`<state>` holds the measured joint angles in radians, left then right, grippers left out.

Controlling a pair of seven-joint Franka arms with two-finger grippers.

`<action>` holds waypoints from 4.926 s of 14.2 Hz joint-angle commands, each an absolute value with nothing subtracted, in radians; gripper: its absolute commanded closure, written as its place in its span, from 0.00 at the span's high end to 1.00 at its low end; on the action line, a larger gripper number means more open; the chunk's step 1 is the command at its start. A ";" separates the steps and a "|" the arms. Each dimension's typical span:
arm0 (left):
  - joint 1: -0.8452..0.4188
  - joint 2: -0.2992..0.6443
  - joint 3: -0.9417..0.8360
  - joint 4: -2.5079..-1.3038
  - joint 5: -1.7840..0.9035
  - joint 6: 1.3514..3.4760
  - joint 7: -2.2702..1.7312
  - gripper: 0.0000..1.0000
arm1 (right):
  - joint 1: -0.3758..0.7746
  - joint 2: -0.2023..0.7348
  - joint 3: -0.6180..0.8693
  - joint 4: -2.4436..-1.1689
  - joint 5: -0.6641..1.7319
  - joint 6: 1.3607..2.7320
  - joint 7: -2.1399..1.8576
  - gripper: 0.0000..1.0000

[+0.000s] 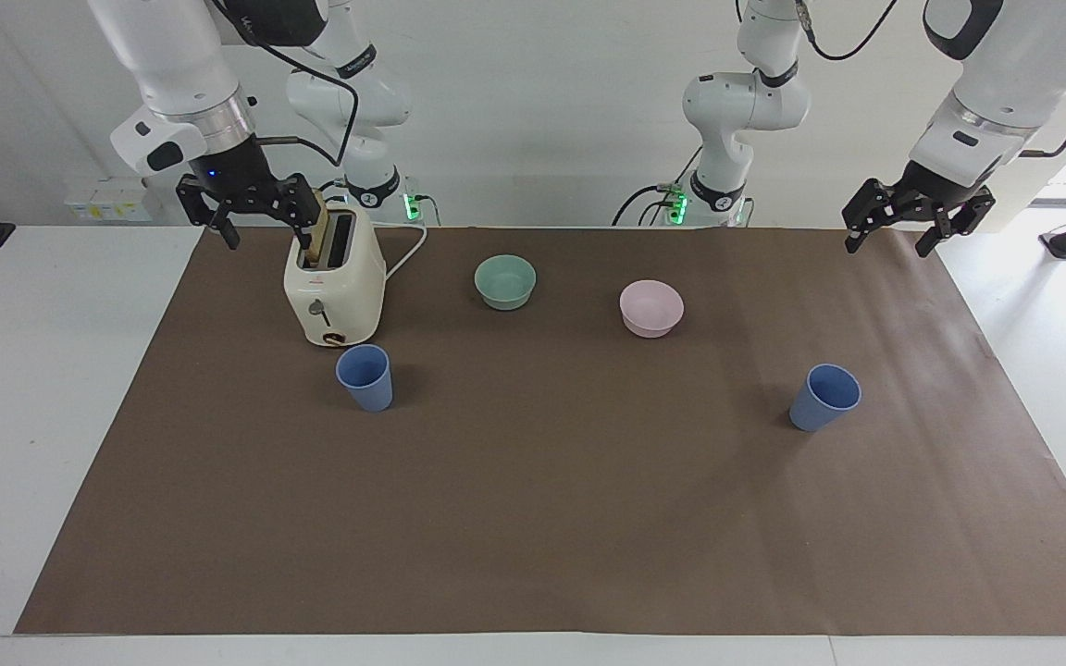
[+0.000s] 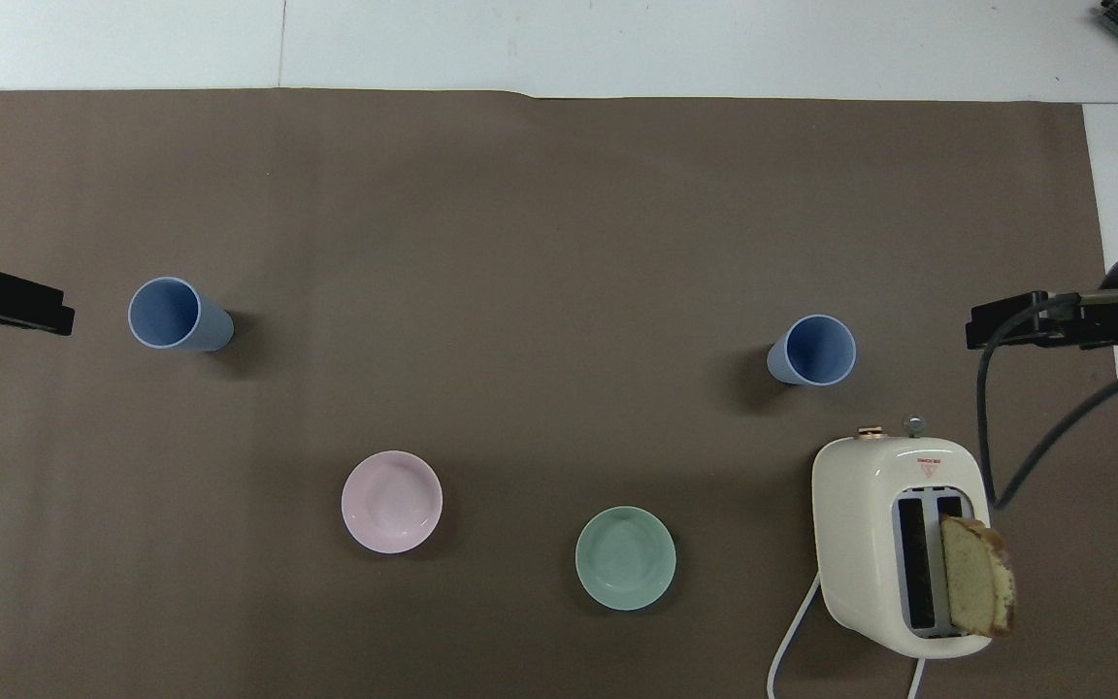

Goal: Stack blue cups with both arms

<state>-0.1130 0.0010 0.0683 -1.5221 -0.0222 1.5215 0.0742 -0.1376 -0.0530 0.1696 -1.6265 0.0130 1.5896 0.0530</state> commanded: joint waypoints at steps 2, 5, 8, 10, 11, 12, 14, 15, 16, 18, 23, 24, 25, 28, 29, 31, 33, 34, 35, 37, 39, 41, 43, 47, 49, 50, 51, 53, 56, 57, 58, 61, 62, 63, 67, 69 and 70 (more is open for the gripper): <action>-0.112 -0.003 0.069 -1.514 -0.031 1.505 0.069 1.00 | -0.150 -0.067 0.175 -1.644 0.028 1.594 0.063 1.00; -0.114 -0.002 0.069 -1.514 -0.031 1.506 0.069 1.00 | -0.150 -0.067 0.175 -1.644 0.028 1.594 0.063 1.00; -0.114 -0.003 0.069 -1.514 -0.031 1.505 0.069 1.00 | -0.150 -0.067 0.175 -1.644 0.028 1.594 0.063 1.00; -0.114 -0.003 0.069 -1.514 -0.031 1.505 0.069 1.00 | -0.149 -0.067 0.175 -1.644 0.028 1.597 0.061 1.00; -0.112 -0.003 0.069 -1.514 -0.031 1.505 0.068 1.00 | -0.149 -0.067 0.175 -1.644 0.028 1.598 0.061 1.00; -0.109 -0.003 0.069 -1.514 -0.031 1.505 0.067 1.00 | -0.149 -0.067 0.175 -1.644 0.028 1.598 0.061 1.00; -0.109 -0.003 0.069 -1.516 -0.031 1.496 0.068 1.00 | -0.149 -0.067 0.175 -1.644 0.028 1.598 0.061 1.00; -0.120 -0.003 0.066 -1.514 -0.031 1.497 0.067 1.00 | -0.149 -0.067 0.175 -1.644 0.028 1.598 0.060 1.00; -0.121 -0.003 0.060 -1.514 -0.031 1.502 0.067 1.00 | -0.149 -0.067 0.173 -1.644 0.028 1.598 0.061 1.00; -0.117 -0.003 0.060 -1.514 -0.031 1.500 0.067 1.00 | -0.149 -0.067 0.175 -1.644 0.028 1.598 0.061 1.00; -0.103 -0.003 0.071 -1.514 -0.029 1.500 0.067 1.00 | -0.149 -0.067 0.173 -1.644 0.028 1.600 0.061 1.00; -0.101 -0.003 0.071 -1.514 -0.028 1.500 0.066 1.00 | -0.150 -0.067 0.175 -1.644 0.028 1.598 0.061 1.00; -0.098 -0.003 0.071 -1.514 -0.028 1.500 0.066 1.00 | -0.150 -0.067 0.175 -1.644 0.028 1.598 0.061 1.00; -0.098 -0.003 0.071 -1.516 -0.029 1.508 0.064 1.00 | -0.150 -0.067 0.175 -1.644 0.028 1.600 0.061 1.00; -0.098 -0.003 0.071 -1.514 -0.028 1.509 0.074 1.00 | -0.150 -0.066 0.175 -1.644 0.028 1.601 0.061 1.00; -0.098 -0.003 0.071 -1.517 -0.029 1.509 0.080 1.00 | -0.150 -0.066 0.175 -1.644 0.028 1.601 0.061 1.00; -0.097 -0.005 0.071 -1.523 -0.031 1.519 0.081 1.00 | -0.150 -0.067 0.175 -1.646 0.028 1.603 0.063 1.00; -0.097 -0.012 0.072 -1.537 -0.031 1.532 0.081 1.00 | -0.150 -0.066 0.175 -1.646 0.028 1.603 0.063 1.00; -0.086 -0.021 0.072 -1.557 -0.032 1.557 0.081 1.00 | -0.150 -0.067 0.175 -1.646 0.029 1.603 0.063 1.00; -0.071 -0.040 0.072 -1.606 -0.034 1.595 0.112 1.00 | -0.150 -0.066 0.173 -1.646 0.029 1.603 0.061 1.00; -0.071 -0.044 0.072 -1.621 -0.034 1.603 0.130 1.00 | -0.150 -0.067 0.173 -1.646 0.029 1.603 0.061 1.00; -0.077 -0.044 0.071 -1.650 -0.034 1.614 0.137 1.00 | -0.150 -0.067 0.173 -1.646 0.029 1.603 0.061 1.00; -0.083 -0.060 0.071 -1.699 -0.034 1.659 0.137 1.00 | -0.150 -0.066 0.173 -1.646 0.029 1.603 0.061 1.00; -0.074 -0.058 0.071 -1.821 -0.034 1.822 0.137 1.00 | -0.150 -0.066 0.173 -1.646 0.029 1.603 0.061 1.00; -0.072 -0.051 0.072 -1.876 -0.034 1.900 0.138 1.00 | -0.150 -0.066 0.173 -1.646 0.029 1.605 0.060 1.00; -0.072 -0.045 0.072 -1.909 -0.034 1.945 0.138 1.00 | -0.150 -0.066 0.173 -1.646 0.029 1.606 0.058 1.00; -0.071 -0.037 0.072 -1.937 -0.034 1.986 0.138 1.00 | -0.150 -0.066 0.173 -1.646 0.029 1.606 0.060 1.00; -0.068 -0.017 0.072 -1.982 -0.034 2.058 0.138 1.00 | -0.152 -0.066 0.173 -1.646 0.029 1.606 0.060 1.00; -0.061 0.049 0.072 -1.988 -0.034 2.111 0.137 1.00 | -0.150 -0.066 0.173 -1.646 0.029 1.606 0.060 1.00; -0.061 0.072 0.072 -1.990 -0.034 2.138 0.138 1.00 | -0.152 -0.066 0.173 -1.646 0.029 1.605 0.060 1.00; -0.055 0.093 0.072 -1.990 -0.034 2.167 0.135 1.00 | -0.152 -0.066 0.173 -1.646 0.029 1.605 0.060 1.00; -0.012 0.107 0.072 -1.988 -0.034 2.229 0.138 1.00 | -0.150 -0.066 0.173 -1.646 0.029 1.606 0.060 1.00; -0.011 0.121 0.072 -1.987 -0.034 2.238 0.138 1.00 | -0.150 -0.066 0.173 -1.646 0.029 1.605 0.060 1.00; -0.011 0.138 0.072 -1.983 -0.034 2.250 0.138 1.00 | -0.150 -0.066 0.173 -1.646 0.029 1.606 0.060 1.00; -0.014 0.176 0.071 -1.980 -0.034 2.306 0.138 1.00 | -0.150 -0.066 0.173 -1.646 0.029 1.606 0.061 1.00; -0.017 0.184 0.071 -1.983 -0.041 2.306 0.138 0.96 | -0.150 -0.067 0.173 -1.646 0.029 1.606 0.063 1.00; -0.015 0.183 0.071 -1.986 -0.052 2.306 0.138 0.87 | -0.150 -0.067 0.173 -1.651 0.029 1.605 0.064 1.00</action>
<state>-0.0190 0.1808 0.0720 -1.9815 -0.0256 2.2860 0.1234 -0.1380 -0.0530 0.1692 -1.6266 0.0130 1.5896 0.0530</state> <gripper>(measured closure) 0.035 0.000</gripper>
